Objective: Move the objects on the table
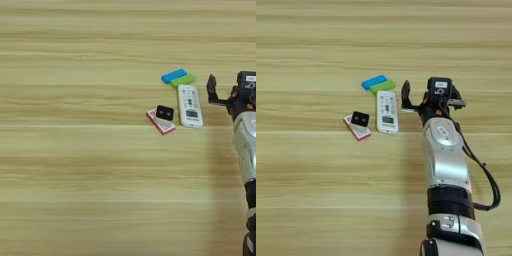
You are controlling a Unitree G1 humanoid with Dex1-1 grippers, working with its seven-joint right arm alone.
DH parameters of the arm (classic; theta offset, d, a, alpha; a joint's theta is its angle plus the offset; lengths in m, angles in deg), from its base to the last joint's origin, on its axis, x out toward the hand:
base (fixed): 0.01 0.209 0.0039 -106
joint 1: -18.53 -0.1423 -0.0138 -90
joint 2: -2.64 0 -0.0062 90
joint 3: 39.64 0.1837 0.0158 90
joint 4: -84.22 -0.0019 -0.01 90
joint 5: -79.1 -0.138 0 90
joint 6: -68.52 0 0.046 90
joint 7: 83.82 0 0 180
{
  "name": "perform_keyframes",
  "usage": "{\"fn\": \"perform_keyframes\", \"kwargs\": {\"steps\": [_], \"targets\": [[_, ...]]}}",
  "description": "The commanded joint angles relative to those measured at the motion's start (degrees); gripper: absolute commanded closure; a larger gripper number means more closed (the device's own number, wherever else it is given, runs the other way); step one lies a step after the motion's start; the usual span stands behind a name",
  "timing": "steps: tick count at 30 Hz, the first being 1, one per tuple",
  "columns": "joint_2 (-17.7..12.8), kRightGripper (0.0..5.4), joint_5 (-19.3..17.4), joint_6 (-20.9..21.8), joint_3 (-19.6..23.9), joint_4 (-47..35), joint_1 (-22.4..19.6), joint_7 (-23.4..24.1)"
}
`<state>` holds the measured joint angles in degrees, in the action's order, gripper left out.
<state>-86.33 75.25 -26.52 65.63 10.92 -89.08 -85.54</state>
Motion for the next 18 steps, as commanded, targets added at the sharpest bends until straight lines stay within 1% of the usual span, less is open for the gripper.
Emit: {"fn": "perform_keyframes", "kwargs": {"steps": [1, 18], "targets": [[-2.30, 0.04, 0.10, 1.93, 0.31, -2.27, -4.14, 0.04], [-2.29, 0.04, -0.16, 2.01, 0.28, -2.46, -4.08, -0.47]]}}
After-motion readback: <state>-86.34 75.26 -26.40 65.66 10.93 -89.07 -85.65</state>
